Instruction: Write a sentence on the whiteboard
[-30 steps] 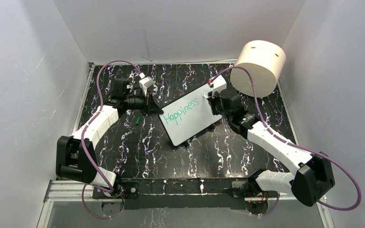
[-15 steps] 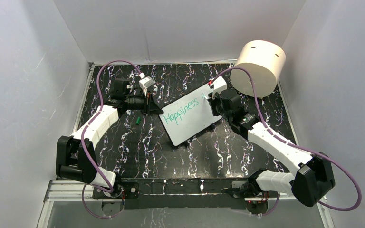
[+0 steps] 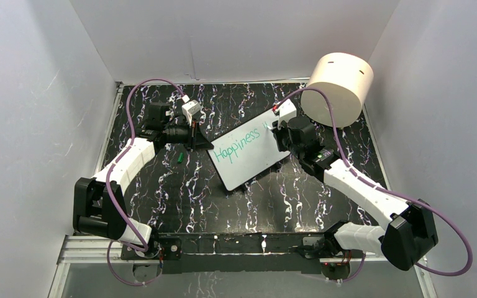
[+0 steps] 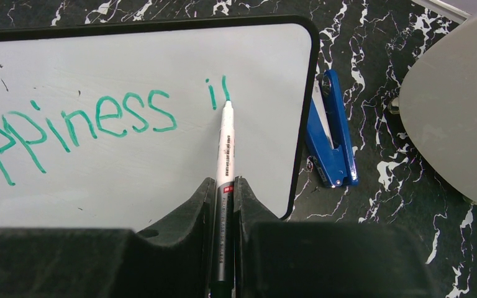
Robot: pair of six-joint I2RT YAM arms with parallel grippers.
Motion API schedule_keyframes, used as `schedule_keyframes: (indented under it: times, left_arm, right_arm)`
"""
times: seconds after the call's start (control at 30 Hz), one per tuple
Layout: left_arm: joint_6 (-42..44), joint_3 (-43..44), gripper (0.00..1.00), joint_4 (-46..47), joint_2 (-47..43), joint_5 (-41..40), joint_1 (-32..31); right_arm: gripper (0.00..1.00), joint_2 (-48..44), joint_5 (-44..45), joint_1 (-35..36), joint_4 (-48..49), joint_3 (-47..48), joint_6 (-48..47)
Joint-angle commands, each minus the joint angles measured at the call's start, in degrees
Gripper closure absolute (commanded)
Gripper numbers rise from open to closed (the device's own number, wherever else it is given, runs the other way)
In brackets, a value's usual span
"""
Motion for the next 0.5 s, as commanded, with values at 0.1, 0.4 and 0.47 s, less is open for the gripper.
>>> schedule_keyframes:
  times: [0.1, 0.4, 0.47]
  left_arm:
    - [3.96, -0.80, 1.00, -3.47, 2.18, -6.32, -0.63]
    - [4.03, -0.93, 1.00, -3.52, 2.12, -6.38, -0.63]
    - [4.02, -0.87, 1.00, -3.44, 2.10, -6.36, -0.65]
  right_arm:
    - [1.00, 0.46, -0.90, -0.21, 3.96, 3.55, -0.30]
    - [1.00, 1.25, -0.07, -0.23, 5.93, 4.67, -0.98]
    - [1.00, 1.54, 0.44, -0.21, 5.77, 4.91, -1.09]
